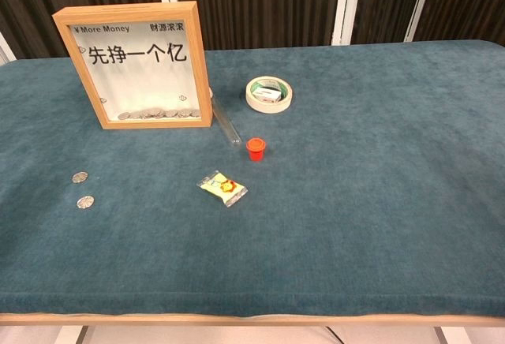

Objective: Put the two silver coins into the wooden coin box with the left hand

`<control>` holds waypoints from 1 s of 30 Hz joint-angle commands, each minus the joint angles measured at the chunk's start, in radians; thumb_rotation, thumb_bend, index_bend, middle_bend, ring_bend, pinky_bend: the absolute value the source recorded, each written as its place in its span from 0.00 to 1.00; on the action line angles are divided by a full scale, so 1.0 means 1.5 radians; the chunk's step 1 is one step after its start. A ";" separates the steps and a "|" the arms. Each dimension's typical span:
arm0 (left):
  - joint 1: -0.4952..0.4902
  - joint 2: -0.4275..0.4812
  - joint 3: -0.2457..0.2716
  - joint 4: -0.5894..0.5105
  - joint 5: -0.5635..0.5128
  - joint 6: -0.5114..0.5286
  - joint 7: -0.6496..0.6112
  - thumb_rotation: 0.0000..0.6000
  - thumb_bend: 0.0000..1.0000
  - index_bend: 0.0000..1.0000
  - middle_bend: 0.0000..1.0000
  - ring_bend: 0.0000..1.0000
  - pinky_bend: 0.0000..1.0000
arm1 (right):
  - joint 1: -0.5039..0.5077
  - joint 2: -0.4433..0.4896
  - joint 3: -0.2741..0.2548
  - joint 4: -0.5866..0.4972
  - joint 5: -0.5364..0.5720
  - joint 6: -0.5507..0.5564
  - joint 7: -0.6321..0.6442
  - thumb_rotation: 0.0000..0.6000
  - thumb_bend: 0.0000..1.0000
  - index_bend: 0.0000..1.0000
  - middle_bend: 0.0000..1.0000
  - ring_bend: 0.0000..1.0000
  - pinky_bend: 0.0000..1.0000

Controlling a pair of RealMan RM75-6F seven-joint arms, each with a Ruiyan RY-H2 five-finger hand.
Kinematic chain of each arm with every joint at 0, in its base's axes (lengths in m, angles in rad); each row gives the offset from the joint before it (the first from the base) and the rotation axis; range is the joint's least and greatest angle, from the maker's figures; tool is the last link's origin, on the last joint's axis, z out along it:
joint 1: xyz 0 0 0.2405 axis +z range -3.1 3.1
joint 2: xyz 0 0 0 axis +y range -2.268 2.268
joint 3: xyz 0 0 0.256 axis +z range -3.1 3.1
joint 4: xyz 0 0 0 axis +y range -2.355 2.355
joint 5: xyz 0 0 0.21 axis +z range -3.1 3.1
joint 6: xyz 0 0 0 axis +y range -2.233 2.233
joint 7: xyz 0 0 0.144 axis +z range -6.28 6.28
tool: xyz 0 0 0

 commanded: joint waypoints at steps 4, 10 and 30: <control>-0.008 -0.009 0.003 0.011 0.036 -0.002 -0.032 1.00 0.39 0.03 0.09 0.03 0.14 | 0.004 0.000 -0.002 0.001 -0.001 -0.009 -0.001 1.00 0.15 0.00 0.00 0.00 0.00; -0.029 -0.177 -0.065 0.132 0.045 0.053 -0.087 1.00 0.38 0.45 0.97 0.99 1.00 | 0.001 0.011 -0.005 0.001 -0.008 -0.004 0.023 1.00 0.15 0.00 0.00 0.00 0.00; -0.174 -0.372 -0.156 0.311 -0.124 -0.189 0.064 1.00 0.37 0.49 1.00 1.00 1.00 | 0.009 0.010 0.008 0.003 0.015 -0.020 0.034 1.00 0.15 0.00 0.00 0.00 0.00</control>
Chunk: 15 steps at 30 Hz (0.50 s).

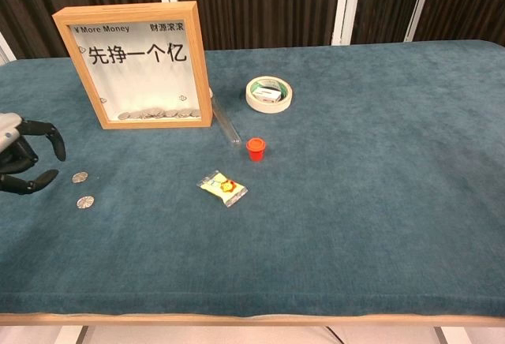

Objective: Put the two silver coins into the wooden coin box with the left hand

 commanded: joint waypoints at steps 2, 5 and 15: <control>-0.016 -0.019 -0.013 0.020 -0.026 -0.023 0.027 1.00 0.37 0.49 1.00 1.00 1.00 | 0.000 0.000 0.000 0.000 0.000 -0.001 0.001 1.00 0.15 0.00 0.00 0.00 0.00; -0.021 -0.027 -0.015 0.029 -0.034 -0.029 0.035 1.00 0.36 0.49 1.00 1.00 1.00 | 0.001 0.000 0.000 0.000 0.000 -0.001 0.001 1.00 0.15 0.00 0.00 0.00 0.00; -0.051 -0.067 -0.025 0.077 -0.083 -0.072 0.099 1.00 0.36 0.45 1.00 1.00 1.00 | 0.002 -0.001 -0.002 -0.002 -0.003 -0.004 -0.003 1.00 0.15 0.00 0.00 0.00 0.00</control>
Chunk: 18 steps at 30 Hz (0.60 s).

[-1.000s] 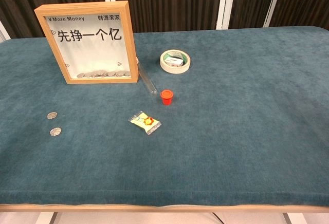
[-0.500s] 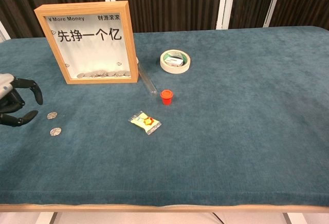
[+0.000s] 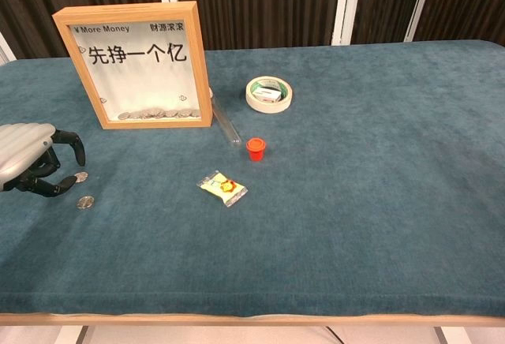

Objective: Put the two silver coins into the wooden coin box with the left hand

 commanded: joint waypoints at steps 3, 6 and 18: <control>-0.007 -0.009 -0.002 0.011 -0.020 -0.013 0.017 1.00 0.36 0.45 1.00 1.00 1.00 | -0.001 0.001 0.000 0.000 0.000 0.002 0.004 1.00 0.15 0.00 0.00 0.00 0.00; -0.009 -0.011 -0.001 0.014 -0.028 -0.017 0.028 1.00 0.37 0.44 1.00 1.00 1.00 | -0.001 0.002 0.000 0.000 0.001 0.002 0.004 1.00 0.15 0.00 0.00 0.00 0.00; -0.017 -0.019 -0.004 0.022 -0.062 -0.026 0.062 1.00 0.37 0.44 1.00 1.00 1.00 | -0.001 0.002 0.000 0.000 -0.002 0.003 0.003 1.00 0.15 0.00 0.00 0.00 0.00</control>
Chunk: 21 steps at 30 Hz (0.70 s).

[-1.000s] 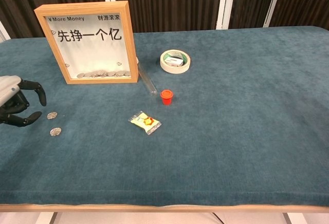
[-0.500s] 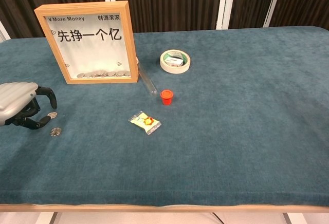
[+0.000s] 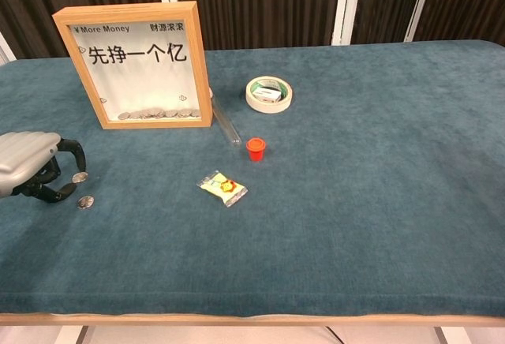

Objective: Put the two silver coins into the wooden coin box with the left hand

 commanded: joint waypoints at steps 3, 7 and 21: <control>-0.003 -0.002 -0.001 0.000 -0.013 -0.003 0.016 1.00 0.37 0.44 1.00 1.00 1.00 | 0.000 0.000 0.000 0.000 0.000 0.000 0.001 1.00 0.15 0.00 0.00 0.00 0.00; -0.005 -0.001 -0.002 -0.004 -0.022 -0.007 0.025 1.00 0.37 0.44 1.00 1.00 1.00 | 0.000 0.000 0.000 0.000 -0.001 0.001 0.002 1.00 0.15 0.00 0.00 0.00 0.00; -0.017 -0.004 -0.005 -0.003 -0.047 -0.018 0.046 1.00 0.37 0.44 1.00 1.00 1.00 | 0.000 0.001 0.000 0.000 0.004 -0.002 0.002 1.00 0.15 0.00 0.00 0.00 0.00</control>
